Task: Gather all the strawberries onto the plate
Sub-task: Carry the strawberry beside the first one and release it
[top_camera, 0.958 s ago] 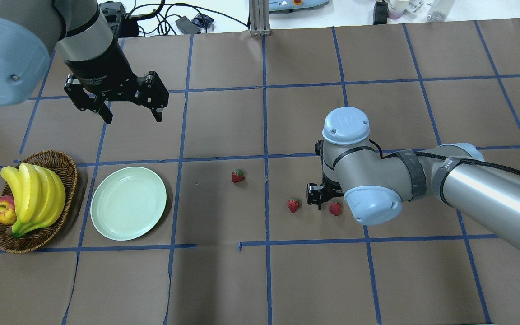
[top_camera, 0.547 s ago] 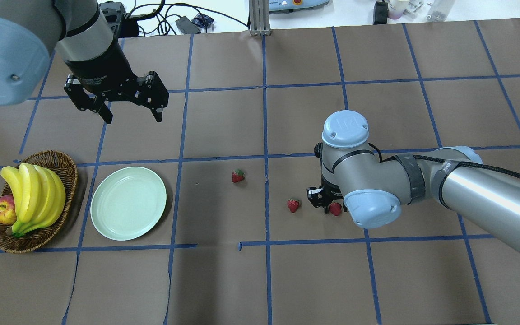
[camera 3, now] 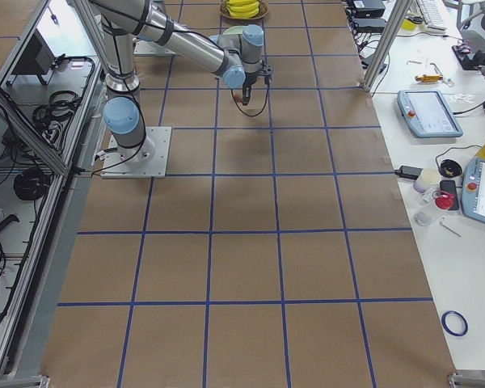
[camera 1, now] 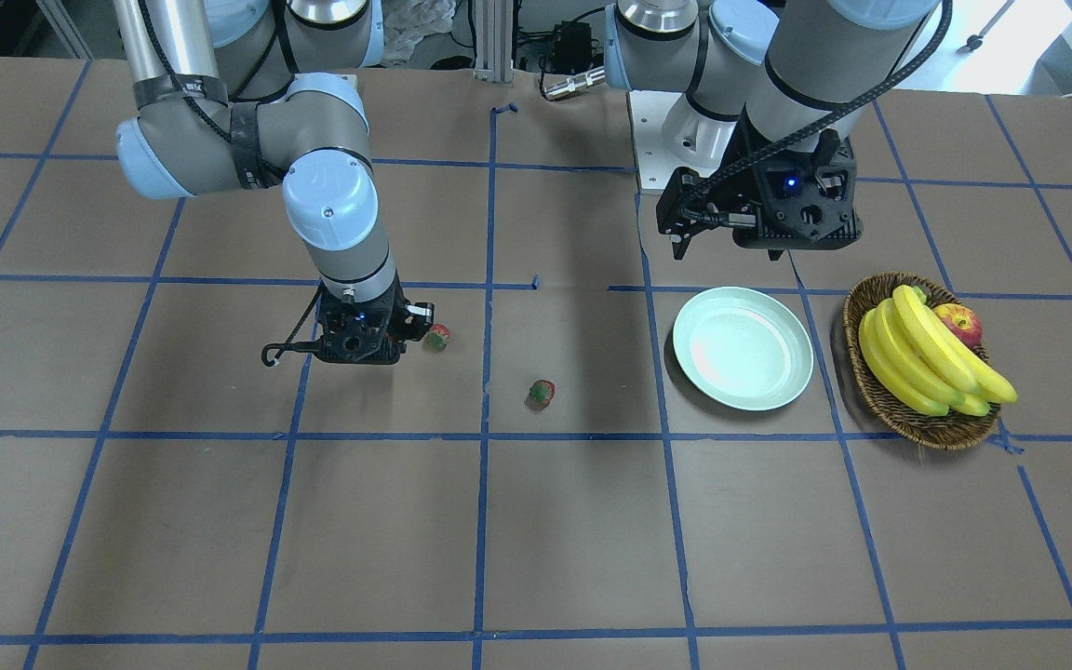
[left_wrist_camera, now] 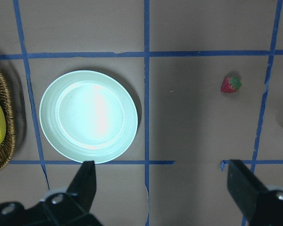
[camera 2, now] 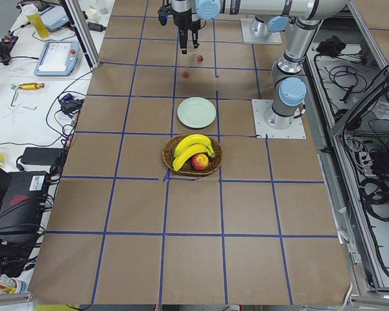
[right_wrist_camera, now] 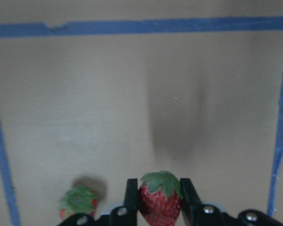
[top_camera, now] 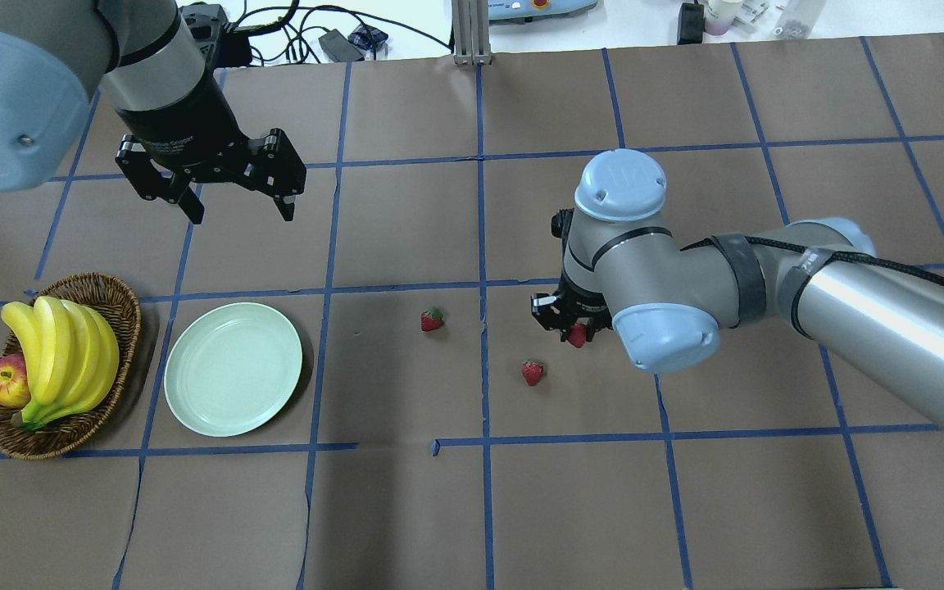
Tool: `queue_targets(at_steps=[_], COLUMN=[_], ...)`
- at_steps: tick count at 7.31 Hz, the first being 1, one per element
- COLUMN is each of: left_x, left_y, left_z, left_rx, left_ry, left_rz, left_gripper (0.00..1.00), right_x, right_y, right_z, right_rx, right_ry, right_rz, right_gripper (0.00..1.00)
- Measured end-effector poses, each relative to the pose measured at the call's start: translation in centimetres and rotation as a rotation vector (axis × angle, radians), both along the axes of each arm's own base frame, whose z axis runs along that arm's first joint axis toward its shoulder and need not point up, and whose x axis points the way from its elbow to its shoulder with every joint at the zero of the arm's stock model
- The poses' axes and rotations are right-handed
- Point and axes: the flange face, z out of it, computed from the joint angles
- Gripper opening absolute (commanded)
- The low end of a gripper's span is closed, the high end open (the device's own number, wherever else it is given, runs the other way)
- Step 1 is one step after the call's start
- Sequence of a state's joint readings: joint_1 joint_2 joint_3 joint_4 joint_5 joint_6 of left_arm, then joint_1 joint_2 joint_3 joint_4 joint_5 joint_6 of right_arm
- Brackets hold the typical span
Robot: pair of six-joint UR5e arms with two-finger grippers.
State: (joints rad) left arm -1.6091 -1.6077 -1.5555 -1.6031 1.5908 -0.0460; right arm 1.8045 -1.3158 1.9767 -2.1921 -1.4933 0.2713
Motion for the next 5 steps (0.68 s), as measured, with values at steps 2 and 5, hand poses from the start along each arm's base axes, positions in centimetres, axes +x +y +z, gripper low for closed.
queue_targets(at_steps=[2,5], left_x=[0.0,0.0], left_y=[0.0,0.0], left_z=[0.0,0.1], left_rx=[0.000,-0.003], left_ry=[0.000,0.000], left_rz=[0.000,0.001], left_gripper=[1.00,1.00], right_x=[7.1,14.2], right_y=[0.2,2.6], right_z=[0.7,-3.7], right_rx=[-0.001,0.035], right_ry=[-0.081,-0.097], right_rz=[0.019,0.066], right_gripper=[0.05,0.99])
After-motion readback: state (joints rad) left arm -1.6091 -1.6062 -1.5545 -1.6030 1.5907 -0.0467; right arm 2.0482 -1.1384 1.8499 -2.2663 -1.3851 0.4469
